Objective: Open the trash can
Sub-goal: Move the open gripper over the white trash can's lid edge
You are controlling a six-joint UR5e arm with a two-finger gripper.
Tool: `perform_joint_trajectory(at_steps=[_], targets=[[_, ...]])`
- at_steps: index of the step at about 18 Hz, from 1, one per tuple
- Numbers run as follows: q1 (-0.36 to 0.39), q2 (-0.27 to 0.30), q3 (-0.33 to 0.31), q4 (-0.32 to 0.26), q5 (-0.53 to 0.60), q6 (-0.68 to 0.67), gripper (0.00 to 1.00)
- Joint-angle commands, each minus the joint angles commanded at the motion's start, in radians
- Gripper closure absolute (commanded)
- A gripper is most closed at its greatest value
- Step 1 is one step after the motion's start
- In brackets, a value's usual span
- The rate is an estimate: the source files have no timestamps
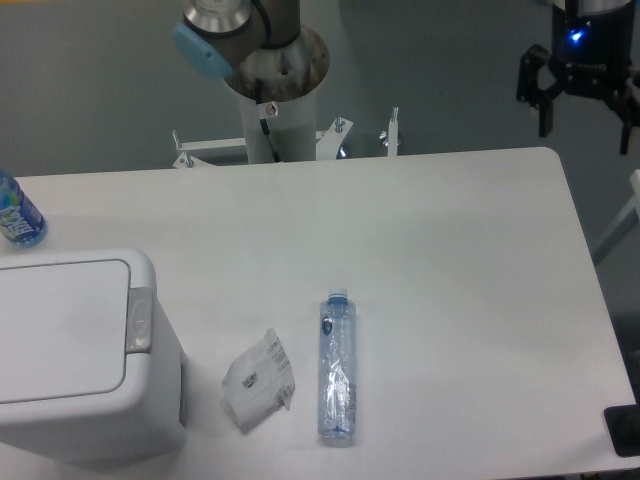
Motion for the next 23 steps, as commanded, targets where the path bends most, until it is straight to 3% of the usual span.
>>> perform_joint_trajectory(at_steps=[6,14,18,23], targets=[[-0.029,-0.006,0.005,0.000,-0.003,-0.041,0.00],[-0.130,-0.040,0.041,0.014,-0.003,-0.309,0.00],[-0.190,-0.048,0.051,0.057,-0.003,-0.513,0.00],[-0.261,-0.048,0.060,0.060,-0.003,-0.725,0.00]])
